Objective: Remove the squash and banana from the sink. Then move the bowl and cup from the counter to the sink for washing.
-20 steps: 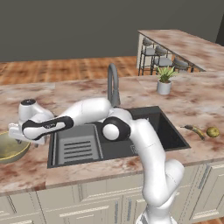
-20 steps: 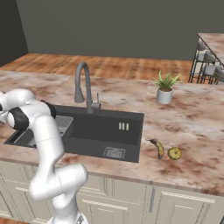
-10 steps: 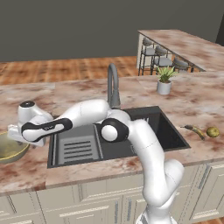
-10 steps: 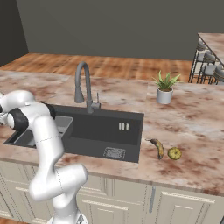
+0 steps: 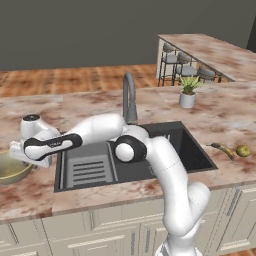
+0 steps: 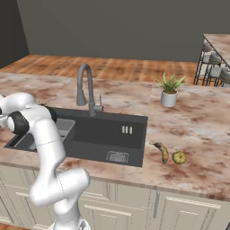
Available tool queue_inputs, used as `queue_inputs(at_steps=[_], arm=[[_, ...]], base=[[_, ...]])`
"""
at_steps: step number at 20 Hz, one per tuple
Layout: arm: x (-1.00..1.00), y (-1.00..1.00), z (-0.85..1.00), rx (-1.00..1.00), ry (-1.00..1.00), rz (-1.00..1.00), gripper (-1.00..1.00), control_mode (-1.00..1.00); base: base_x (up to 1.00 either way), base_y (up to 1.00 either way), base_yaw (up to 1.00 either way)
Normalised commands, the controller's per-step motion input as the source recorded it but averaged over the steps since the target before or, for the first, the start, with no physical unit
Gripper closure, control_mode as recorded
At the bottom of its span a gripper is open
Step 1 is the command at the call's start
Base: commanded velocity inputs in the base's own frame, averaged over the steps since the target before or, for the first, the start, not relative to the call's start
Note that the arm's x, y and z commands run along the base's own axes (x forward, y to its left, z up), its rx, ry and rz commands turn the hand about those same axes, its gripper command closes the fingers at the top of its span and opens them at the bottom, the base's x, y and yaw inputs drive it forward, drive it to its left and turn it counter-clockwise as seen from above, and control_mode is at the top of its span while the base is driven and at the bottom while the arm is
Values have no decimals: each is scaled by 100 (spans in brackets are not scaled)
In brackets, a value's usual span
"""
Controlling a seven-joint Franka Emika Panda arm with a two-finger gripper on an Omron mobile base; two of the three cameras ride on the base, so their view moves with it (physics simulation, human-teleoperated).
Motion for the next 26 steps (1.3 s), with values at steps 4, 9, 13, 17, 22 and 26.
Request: queue_inputs(at_steps=[4,9,13,17,22,26], arm=[[-12,-16,11,1,0,-10,100,-100],[-14,-19,23,3,0,-10,100,-100],[-17,-20,31,2,-1,-5,100,-100],[-18,-21,34,4,-5,-2,100,-100],[-13,-21,34,5,-12,-1,100,-100],[-13,-27,31,6,-5,0,100,-100]], base=[[0,0,0],[0,0,0],[0,0,0],[0,0,0],[0,0,0],[0,0,0]])
